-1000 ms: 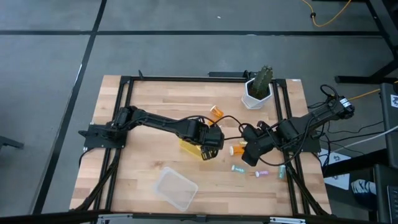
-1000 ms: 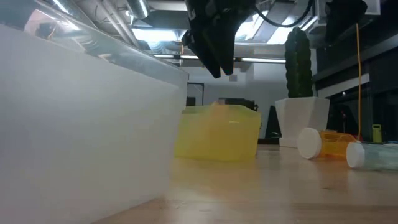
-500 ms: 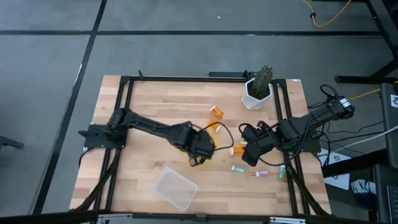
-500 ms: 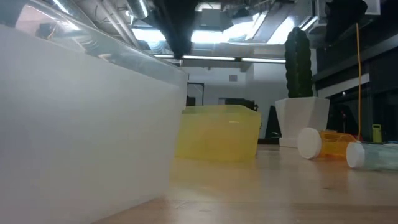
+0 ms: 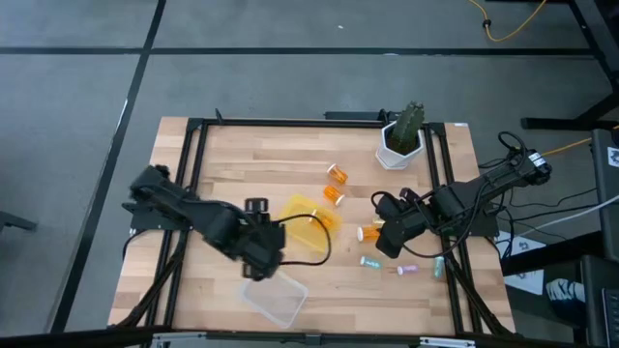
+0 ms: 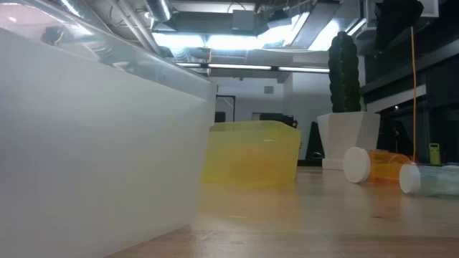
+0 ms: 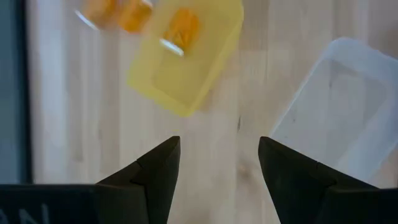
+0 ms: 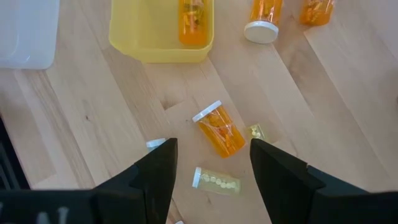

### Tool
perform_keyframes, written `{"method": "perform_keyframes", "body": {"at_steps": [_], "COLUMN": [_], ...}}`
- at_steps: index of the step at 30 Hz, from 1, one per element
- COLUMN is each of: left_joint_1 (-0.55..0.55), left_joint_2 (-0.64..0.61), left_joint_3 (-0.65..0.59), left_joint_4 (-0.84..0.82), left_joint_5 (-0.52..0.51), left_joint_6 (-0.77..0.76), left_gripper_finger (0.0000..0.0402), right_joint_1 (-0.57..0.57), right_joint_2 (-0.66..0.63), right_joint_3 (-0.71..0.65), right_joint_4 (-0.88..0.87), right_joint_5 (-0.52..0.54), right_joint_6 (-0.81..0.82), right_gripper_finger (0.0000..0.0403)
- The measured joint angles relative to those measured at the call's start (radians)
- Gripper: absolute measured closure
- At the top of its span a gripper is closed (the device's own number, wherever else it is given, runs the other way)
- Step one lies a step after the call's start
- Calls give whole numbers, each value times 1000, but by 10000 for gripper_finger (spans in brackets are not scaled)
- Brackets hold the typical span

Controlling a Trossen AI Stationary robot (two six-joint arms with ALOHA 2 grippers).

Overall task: Pick and place medicine bottles into bin by pill shape (circle, oval)
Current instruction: Put the yellow bottled tablet into the transparent bin

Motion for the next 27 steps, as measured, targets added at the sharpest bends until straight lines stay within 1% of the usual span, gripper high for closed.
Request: {"method": "perform_keyframes", "body": {"at_steps": [3, 7, 9, 10, 13, 18, 19, 21, 23, 24, 27], "left_joint_1": [-32, -60, -64, -64, -60, -31, -18, 17, 61, 87, 171], "left_joint_2": [-78, -185, -240, -266, -356, -517, -549, -608, -660, -684, -736], "left_joint_3": [-19, -62, -101, -124, -217, -434, -481, -577, -672, -723, -863], "left_joint_4": [-1, 1, 1, 0, 19, 152, 198, 310, 440, 513, 716], "left_joint_5": [-90, -262, -315, -325, -332, -336, -344, -352, -336, -314, -206], "left_joint_6": [2, -19, -36, -41, -59, -45, -26, 31, 110, 158, 309], "left_gripper_finger": [190, 190, 190, 190, 190, 190, 190, 190, 190, 190, 190], "right_joint_1": [0, 0, 0, 0, 0, 0, 0, 0, -1, -3, -12], "right_joint_2": [0, 0, 0, 0, 0, 0, 0, 0, 0, 0, 0], "right_joint_3": [0, 0, 0, 0, 0, 0, 0, 0, 0, 0, 0], "right_joint_4": [17, 30, 32, 34, 42, 48, 48, 48, 53, 58, 72], "right_joint_5": [0, 0, 0, 0, 0, 1, 10, 62, 118, 137, 179], "right_joint_6": [0, 1, 1, 2, 1, -2, -5, -29, -54, -60, -64], "right_gripper_finger": [198, 198, 198, 198, 198, 198, 198, 198, 198, 198, 198]}}
